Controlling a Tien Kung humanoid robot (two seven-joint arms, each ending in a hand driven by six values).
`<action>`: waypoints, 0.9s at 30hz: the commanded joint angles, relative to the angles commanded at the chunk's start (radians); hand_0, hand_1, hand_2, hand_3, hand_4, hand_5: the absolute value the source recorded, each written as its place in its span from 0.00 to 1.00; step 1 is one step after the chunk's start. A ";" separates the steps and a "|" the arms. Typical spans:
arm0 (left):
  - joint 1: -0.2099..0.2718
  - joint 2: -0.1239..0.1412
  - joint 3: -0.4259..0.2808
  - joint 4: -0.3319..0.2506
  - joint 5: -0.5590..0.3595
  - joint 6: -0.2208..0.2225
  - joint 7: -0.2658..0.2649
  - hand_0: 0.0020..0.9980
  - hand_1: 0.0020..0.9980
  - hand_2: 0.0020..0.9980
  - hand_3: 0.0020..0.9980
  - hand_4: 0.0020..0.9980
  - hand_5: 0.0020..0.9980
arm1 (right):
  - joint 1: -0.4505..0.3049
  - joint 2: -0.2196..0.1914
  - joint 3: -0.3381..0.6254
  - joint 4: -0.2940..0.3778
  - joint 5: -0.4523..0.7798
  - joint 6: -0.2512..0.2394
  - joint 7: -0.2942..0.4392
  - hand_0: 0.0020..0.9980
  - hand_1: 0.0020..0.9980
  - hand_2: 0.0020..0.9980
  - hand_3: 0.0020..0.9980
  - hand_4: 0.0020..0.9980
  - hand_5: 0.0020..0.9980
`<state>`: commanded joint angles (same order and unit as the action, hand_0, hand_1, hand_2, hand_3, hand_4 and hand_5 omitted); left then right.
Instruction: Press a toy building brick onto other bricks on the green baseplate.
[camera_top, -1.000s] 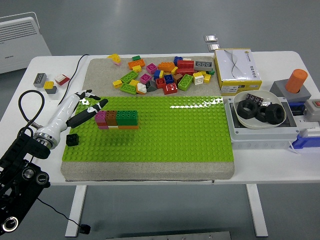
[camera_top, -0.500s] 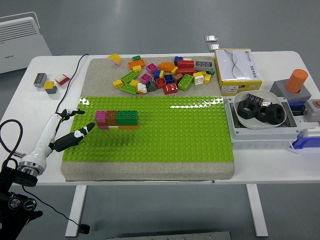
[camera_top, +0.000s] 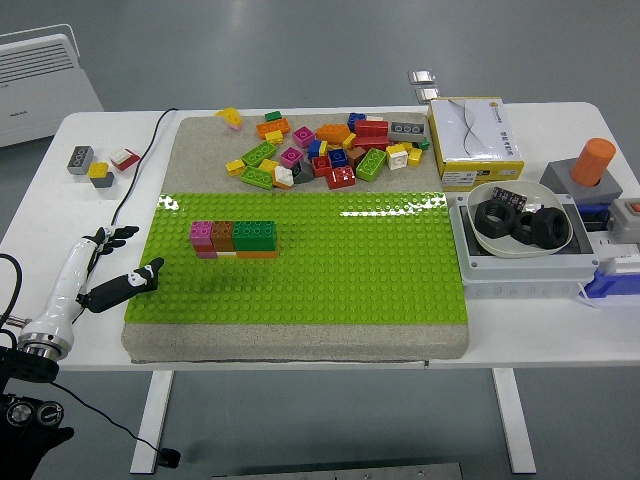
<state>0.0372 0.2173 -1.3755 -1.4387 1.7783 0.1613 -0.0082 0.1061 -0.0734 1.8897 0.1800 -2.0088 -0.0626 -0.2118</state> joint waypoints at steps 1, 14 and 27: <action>0.000 -0.001 -0.003 0.004 0.007 -0.011 0.009 0.81 0.80 0.80 0.76 0.83 0.37 | 0.001 -0.001 0.005 0.000 -0.005 0.000 0.001 0.52 0.67 0.70 0.72 0.75 0.81; -0.025 -0.010 -0.073 0.049 0.108 -0.098 0.120 0.86 0.88 0.89 0.81 0.85 0.37 | 0.007 -0.004 0.038 0.000 -0.033 0.003 0.005 0.52 0.67 0.69 0.71 0.75 0.81; -0.045 -0.021 -0.063 0.059 0.109 -0.125 0.128 0.90 0.92 0.92 0.81 0.87 0.33 | 0.007 -0.002 0.039 0.000 -0.034 0.004 0.005 0.52 0.67 0.69 0.72 0.75 0.81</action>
<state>-0.0080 0.1965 -1.4386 -1.3800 1.8870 0.0360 0.1199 0.1136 -0.0756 1.9288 0.1800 -2.0429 -0.0591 -0.2068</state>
